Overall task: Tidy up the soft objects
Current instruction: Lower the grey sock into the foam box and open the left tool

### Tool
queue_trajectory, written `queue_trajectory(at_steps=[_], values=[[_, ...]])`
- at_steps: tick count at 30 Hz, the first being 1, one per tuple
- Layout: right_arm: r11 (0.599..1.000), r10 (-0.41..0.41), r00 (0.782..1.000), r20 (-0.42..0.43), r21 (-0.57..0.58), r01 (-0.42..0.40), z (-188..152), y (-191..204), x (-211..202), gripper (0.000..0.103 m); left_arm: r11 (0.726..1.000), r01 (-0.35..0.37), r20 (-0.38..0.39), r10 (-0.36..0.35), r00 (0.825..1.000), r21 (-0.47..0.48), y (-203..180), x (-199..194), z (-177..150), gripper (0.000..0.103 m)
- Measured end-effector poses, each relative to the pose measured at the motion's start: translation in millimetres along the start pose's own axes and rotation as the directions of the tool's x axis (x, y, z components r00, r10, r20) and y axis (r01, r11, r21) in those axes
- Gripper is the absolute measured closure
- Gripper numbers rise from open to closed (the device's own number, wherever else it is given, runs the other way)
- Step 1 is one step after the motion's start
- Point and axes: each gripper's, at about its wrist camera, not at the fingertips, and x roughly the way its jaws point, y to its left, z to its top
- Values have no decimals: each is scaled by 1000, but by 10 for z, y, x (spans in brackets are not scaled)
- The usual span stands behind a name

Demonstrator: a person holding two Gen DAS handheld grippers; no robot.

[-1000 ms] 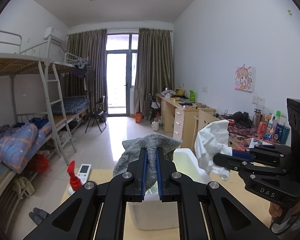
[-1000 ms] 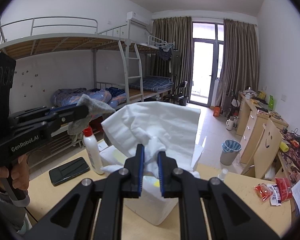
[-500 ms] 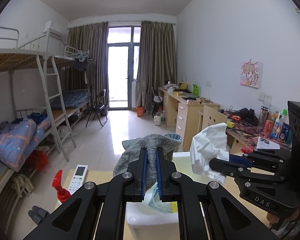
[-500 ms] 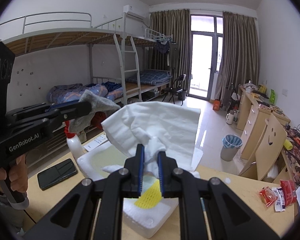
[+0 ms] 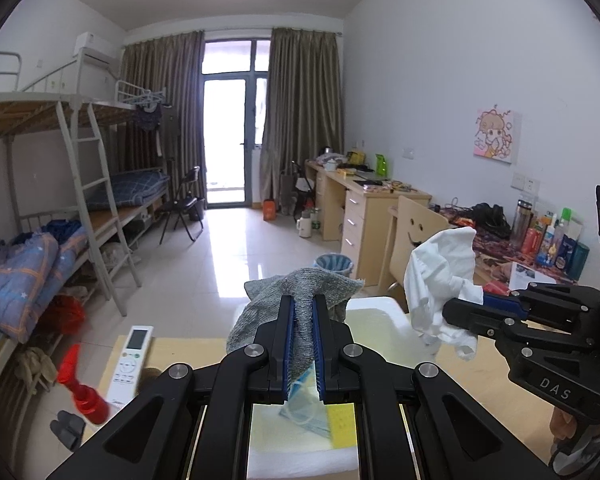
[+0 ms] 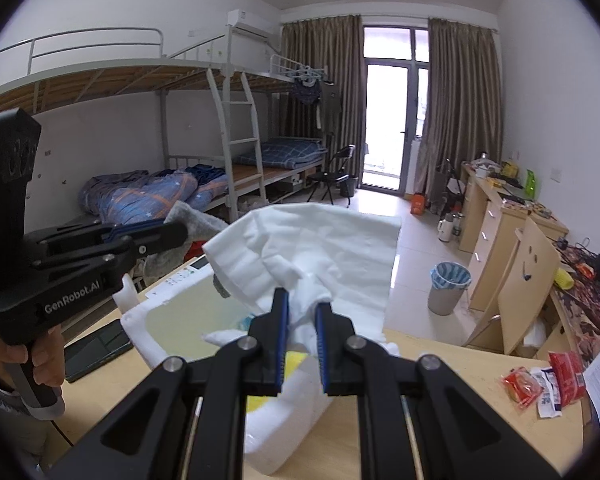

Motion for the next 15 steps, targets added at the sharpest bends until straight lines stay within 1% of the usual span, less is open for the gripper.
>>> queue_trajectory(at_steps=[4,11,14,15], values=[[1000,-17,1000,-7,9,17,-27,-46,-42,87,1000,31,-7,-31,999,-2,-53,21,14,94],[999,-35,999,-7,24,35,-7,-99,-65,87,998,58,-48,-57,997,17,-145,123,9,93],[999,-39,999,-6,24,39,1,-95,-66,87,998,51,-54,-50,997,19,-133,145,19,90],[999,-39,999,-6,24,39,14,-64,-60,87,998,50,-56,-49,997,21,-128,150,20,83]])
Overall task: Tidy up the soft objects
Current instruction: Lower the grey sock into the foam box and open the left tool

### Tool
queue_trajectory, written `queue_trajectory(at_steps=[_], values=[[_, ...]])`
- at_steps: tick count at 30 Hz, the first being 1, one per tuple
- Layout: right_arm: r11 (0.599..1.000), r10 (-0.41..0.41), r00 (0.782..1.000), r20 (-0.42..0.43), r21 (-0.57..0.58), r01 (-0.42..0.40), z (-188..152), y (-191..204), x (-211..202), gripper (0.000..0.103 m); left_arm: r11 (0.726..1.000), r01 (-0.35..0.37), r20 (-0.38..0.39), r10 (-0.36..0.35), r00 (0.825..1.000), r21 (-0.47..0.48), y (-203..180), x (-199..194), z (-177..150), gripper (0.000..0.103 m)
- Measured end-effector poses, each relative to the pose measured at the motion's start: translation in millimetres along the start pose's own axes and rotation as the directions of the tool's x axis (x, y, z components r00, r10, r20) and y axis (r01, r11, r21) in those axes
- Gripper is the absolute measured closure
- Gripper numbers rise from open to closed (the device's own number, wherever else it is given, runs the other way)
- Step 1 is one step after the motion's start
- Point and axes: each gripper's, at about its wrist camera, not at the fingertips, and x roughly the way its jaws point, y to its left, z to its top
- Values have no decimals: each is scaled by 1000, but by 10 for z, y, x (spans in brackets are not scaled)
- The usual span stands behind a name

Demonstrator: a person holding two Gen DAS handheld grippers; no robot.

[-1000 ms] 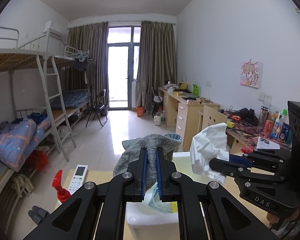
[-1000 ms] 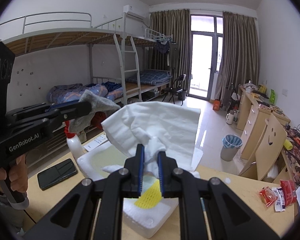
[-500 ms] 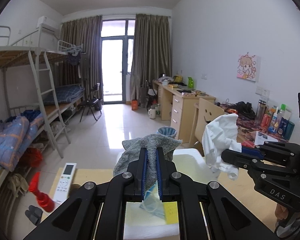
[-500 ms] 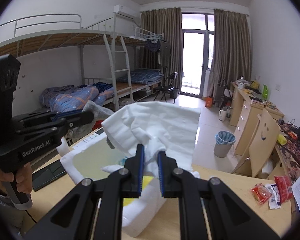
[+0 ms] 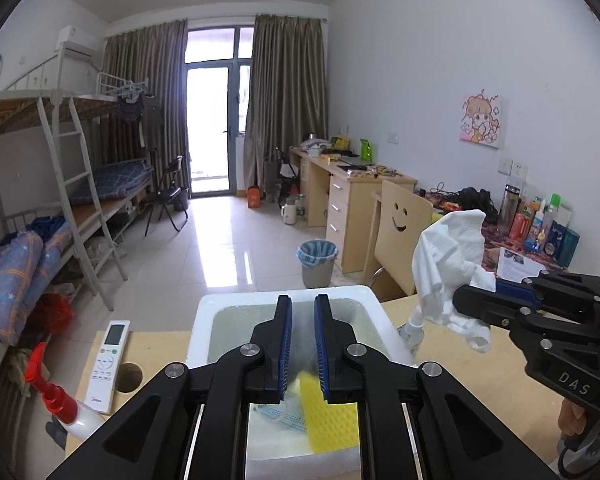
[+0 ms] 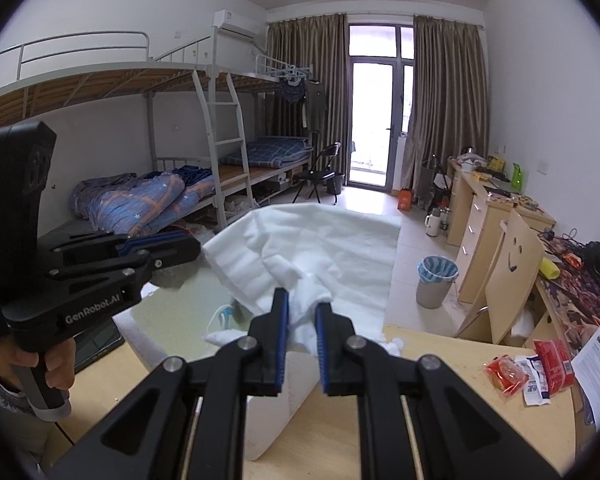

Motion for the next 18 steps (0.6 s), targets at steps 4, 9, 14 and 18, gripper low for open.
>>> queue_trajectory(at_steps=[4,9,14,18], values=[[1000,-4,1000,4,3,4,-1,6,-3,87,999,-24,20,25,999,-23,64,-50,-2,12],[1000,-1,1000,3,-1,1,-24,-12,-11,87,996,-67,66,71,995,-64,119,-193,14,1],[1000,11,1000,5,-6,-11,-30,-8,-17,87,995,-96,93,100,991,-37,76,-317,4,1],[1000,23,1000,2,-15,-23,-33,6,-2,87,995,-98,111,101,989,-28,69,-427,13,1]])
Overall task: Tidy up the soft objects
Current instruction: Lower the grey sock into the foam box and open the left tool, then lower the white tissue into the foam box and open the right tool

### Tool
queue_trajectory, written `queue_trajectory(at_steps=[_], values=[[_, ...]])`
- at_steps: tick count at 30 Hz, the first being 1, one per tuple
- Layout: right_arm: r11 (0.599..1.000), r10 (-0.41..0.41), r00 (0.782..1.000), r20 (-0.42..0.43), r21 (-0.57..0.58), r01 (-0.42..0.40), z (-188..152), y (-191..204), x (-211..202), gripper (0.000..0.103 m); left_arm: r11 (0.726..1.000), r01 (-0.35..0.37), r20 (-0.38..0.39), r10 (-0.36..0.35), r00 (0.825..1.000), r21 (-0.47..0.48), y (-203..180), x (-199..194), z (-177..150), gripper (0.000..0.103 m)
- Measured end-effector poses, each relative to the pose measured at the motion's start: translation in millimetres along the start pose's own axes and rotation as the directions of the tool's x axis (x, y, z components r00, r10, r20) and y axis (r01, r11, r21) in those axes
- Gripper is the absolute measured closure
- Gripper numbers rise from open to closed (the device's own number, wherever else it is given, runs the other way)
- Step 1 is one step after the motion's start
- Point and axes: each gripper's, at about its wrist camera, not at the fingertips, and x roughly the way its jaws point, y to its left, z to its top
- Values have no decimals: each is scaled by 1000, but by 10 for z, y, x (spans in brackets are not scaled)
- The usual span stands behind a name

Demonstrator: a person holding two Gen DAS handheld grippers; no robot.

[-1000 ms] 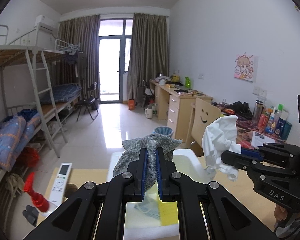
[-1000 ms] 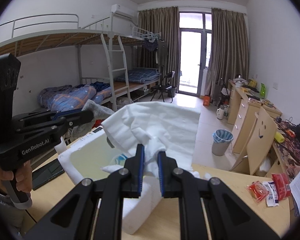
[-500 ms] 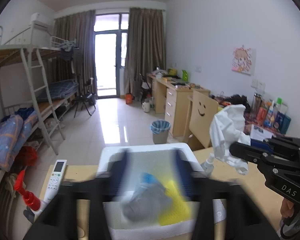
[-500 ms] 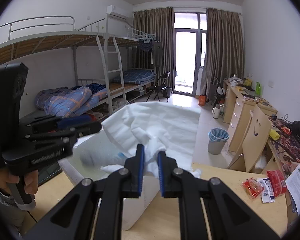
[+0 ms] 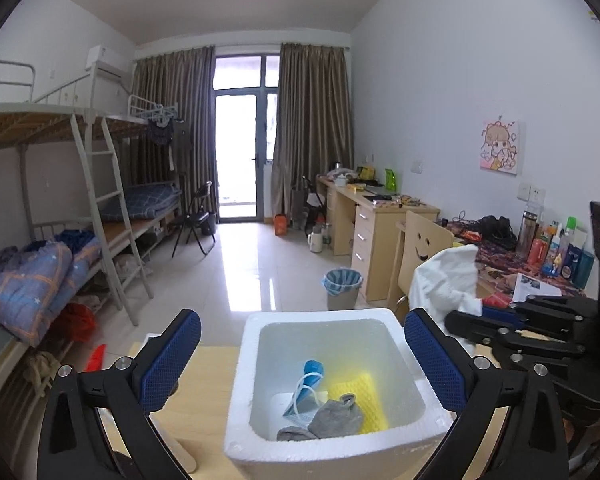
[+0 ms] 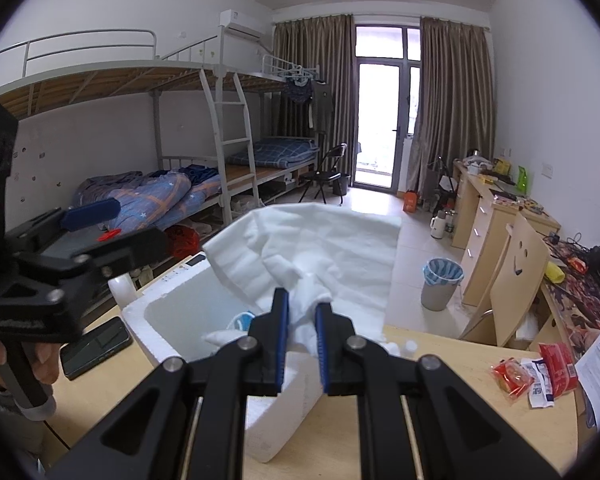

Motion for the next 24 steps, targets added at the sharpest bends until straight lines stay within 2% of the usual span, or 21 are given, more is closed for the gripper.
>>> queue_trajectory(at_steps=[12,24], values=[[998,57,998,-16,-29,-58,58,203,169,87,996,-90,48,90,995,-7,266,-356,-53,1],[996,82,995,-52,-41,-84,91,367,354,87,992,-124,57,126,990,-24,424,-453,-102,1]])
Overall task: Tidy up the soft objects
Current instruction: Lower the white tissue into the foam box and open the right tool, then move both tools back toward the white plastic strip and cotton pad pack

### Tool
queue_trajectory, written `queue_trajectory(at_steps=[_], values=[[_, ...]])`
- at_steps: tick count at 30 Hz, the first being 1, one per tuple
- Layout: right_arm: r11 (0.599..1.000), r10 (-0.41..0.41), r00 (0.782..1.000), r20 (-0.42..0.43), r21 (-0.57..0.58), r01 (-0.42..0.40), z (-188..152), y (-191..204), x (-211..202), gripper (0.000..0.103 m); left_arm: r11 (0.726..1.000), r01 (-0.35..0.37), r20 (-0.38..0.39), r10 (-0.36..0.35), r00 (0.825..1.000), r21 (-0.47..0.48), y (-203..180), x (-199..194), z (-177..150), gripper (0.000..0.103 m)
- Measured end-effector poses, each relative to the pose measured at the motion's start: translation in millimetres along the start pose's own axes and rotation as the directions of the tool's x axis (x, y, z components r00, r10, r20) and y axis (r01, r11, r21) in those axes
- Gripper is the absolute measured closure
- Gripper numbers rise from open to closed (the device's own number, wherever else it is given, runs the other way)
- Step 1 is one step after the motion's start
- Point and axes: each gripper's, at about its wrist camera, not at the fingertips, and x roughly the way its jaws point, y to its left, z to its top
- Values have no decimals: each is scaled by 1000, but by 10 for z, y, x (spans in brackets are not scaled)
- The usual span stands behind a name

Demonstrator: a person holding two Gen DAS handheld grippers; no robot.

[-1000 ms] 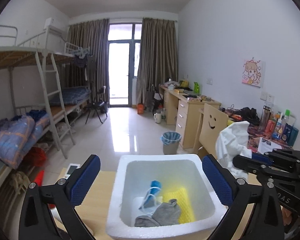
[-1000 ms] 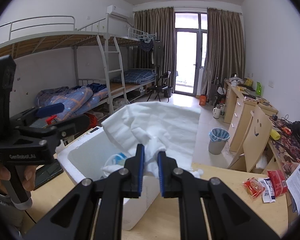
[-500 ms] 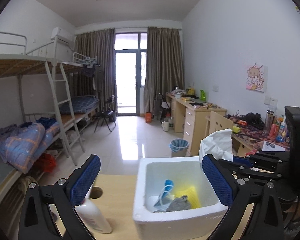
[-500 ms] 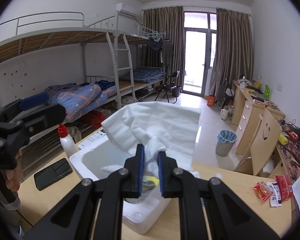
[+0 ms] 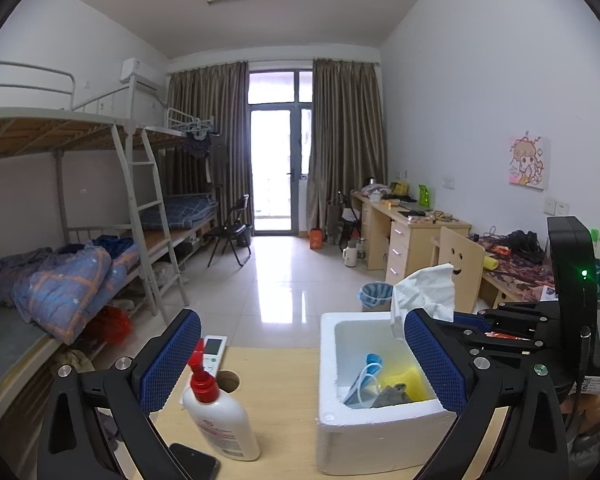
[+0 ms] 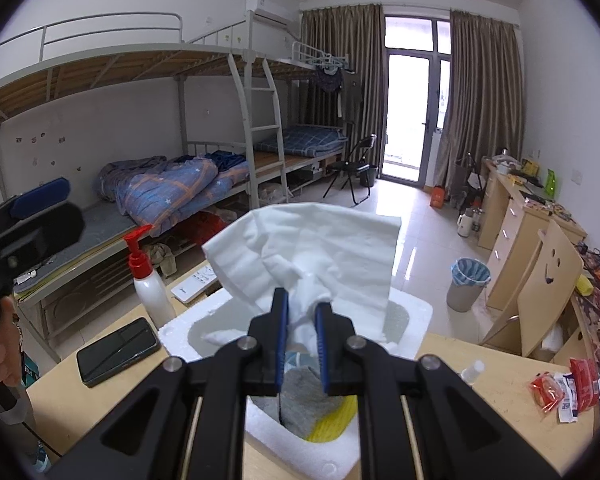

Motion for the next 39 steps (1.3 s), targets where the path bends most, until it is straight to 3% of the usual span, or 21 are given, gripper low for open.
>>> queue_trajectory(at_steps=[4,6,12,16,18,23,26,30,33,39], values=[[1000,3,1000,-12,4,-3,13,2,51,83,1000,0,-1,0,1000,-13,49,5,-4,1],[1000,2,1000,-14,3,-2,26,10,68,68,1000,-1,0,1,1000,-10,51,3,-8,1],[1000,-13,1000,-7,-7,13,25,18,42,44,1000,-4,-1,4,1000,-12,42,16,-14,1],[1000,-18,1000,0,-5,18,33,16,10,40,1000,1,-11,-1,1000,-24,66,49,-19,1],[1000,-25,1000,3,-2,25,39,23,-1,32,1000,0,-14,0,1000,-22,66,62,-8,1],[1000,-28,1000,13,4,28,31,18,-64,28,1000,7,-7,-8,1000,-21,61,40,4,1],[999,-31,999,18,11,31,11,18,-130,18,1000,12,0,-12,1000,-20,49,-8,7,1],[998,-55,998,19,12,55,5,61,-215,16,1000,14,6,-14,1000,-20,41,-79,4,1],[998,-65,998,26,10,65,-20,87,-299,3,1000,17,10,-17,1000,-18,18,-106,7,1],[998,-52,995,87,27,50,-43,118,-594,1,999,28,23,-28,999,-15,-86,-308,0,1]])
